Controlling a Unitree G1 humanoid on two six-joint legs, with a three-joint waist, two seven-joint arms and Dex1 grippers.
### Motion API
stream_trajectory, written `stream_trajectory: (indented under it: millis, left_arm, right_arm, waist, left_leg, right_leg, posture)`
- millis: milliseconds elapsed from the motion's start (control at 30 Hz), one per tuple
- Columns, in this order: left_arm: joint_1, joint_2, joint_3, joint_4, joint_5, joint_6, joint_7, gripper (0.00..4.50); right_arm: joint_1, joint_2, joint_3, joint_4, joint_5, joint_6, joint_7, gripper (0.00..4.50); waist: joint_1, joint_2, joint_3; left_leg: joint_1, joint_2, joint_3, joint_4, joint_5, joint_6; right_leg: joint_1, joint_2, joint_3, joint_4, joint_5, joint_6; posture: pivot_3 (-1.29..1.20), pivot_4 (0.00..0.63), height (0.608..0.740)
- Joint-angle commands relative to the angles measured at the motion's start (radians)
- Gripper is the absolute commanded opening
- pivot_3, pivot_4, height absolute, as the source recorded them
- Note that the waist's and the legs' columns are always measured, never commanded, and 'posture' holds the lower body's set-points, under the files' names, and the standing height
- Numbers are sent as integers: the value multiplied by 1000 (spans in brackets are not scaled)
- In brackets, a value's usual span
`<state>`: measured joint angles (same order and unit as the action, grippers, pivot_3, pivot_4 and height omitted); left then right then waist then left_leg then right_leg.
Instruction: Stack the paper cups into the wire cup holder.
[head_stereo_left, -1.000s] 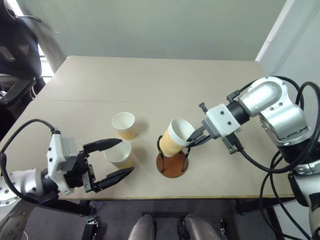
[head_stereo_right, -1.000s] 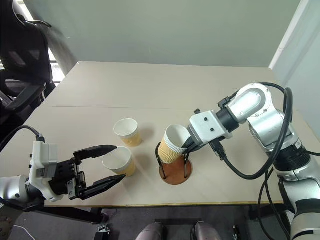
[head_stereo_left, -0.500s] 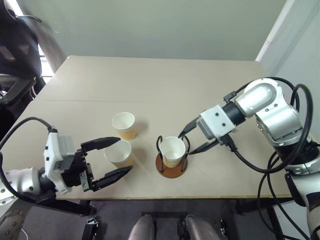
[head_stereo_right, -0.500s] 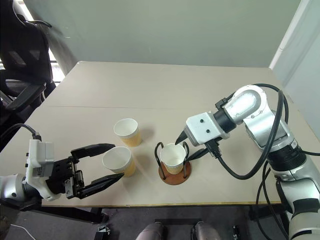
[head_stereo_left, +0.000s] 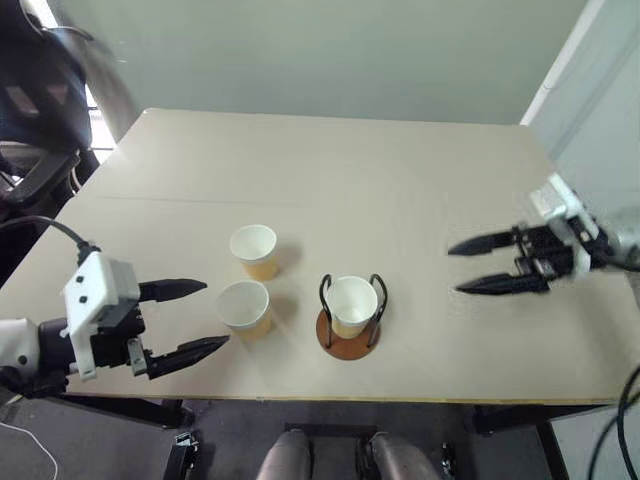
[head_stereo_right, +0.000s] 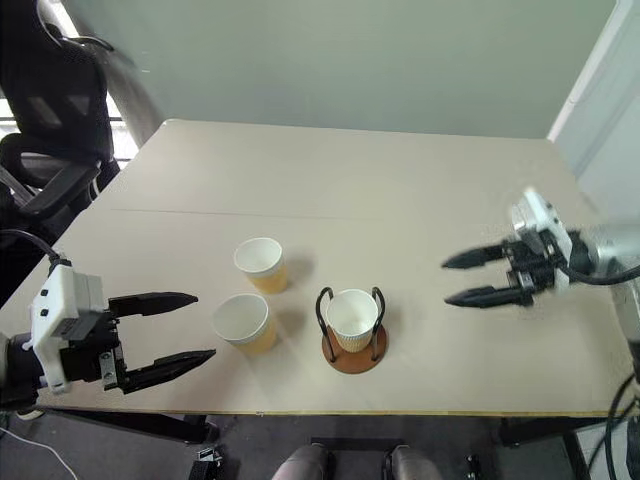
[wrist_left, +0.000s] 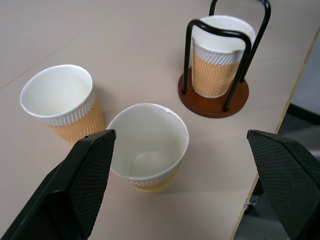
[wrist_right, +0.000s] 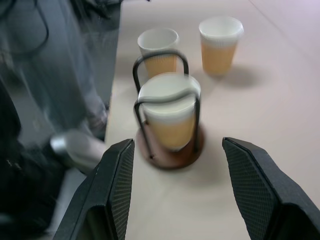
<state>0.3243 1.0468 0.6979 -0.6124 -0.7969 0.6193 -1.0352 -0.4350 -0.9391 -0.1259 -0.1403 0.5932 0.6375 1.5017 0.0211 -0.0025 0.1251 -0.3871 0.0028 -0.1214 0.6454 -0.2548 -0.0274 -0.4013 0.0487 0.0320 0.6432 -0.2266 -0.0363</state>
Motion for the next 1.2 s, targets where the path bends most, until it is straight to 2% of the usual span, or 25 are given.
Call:
stream_trajectory:
  millis: [33,200,433,667,767,900,1000,1200]
  left_arm:
    - [-17,2,-11,-8,9,-7,-18,4500]
    - [-59,13,-39,25,27,-13,-45,4500]
    - [-69,16,-60,43,66,-19,-83,4500]
    - [-87,11,-155,52,132,-51,-84,4500]
    - [-79,24,-236,86,244,-129,-90,4500]
    - [-141,0,-332,162,343,-213,-54,4500]
    - [-171,-20,-360,181,356,-239,-52,3895]
    - [-219,-7,-361,181,321,-230,-91,1819]
  right_arm:
    - [77,60,-141,-69,75,-58,-78,2825]
    - [172,139,-224,-100,114,-133,-153,2825]
    - [245,138,-210,-124,100,-195,-173,2825]
    - [245,130,-176,-99,79,-239,-173,2825]
    - [237,125,-163,-94,74,-247,-170,2825]
    - [233,123,-155,-96,75,-252,-173,2825]
    - [237,122,-155,-102,76,-255,-180,2875]
    - [252,112,-162,-116,81,-256,-190,2875]
  waist:
    - [-9,0,0]
    - [-18,1,1]
    - [-17,1,1]
    - [-16,1,0]
    - [-16,1,0]
    - [-14,1,0]
    - [-14,1,0]
    - [-12,1,0]
  left_leg:
    - [1,0,0,0,-1,0]
    - [5,1,0,-1,-3,5]
    - [5,1,-1,1,-4,9]
    - [5,1,-1,1,-4,10]
    - [5,1,-1,1,-4,10]
    - [5,1,-1,1,-4,10]
    - [4,1,-1,1,-4,10]
    - [4,1,-1,1,-5,10]
  right_leg:
    - [0,0,0,1,-1,-1]
    - [2,2,0,2,-4,2]
    - [2,2,0,0,-4,3]
    - [2,2,0,0,-4,3]
    - [2,2,0,0,-4,3]
    - [2,2,0,1,-4,3]
    - [2,2,0,0,-4,3]
    - [2,2,0,0,-3,3]
  posture:
    - [0,150,740]
    - [0,150,740]
    - [0,150,740]
    - [0,150,740]
    - [0,150,740]
    - [0,150,740]
    - [0,150,740]
    - [0,150,740]
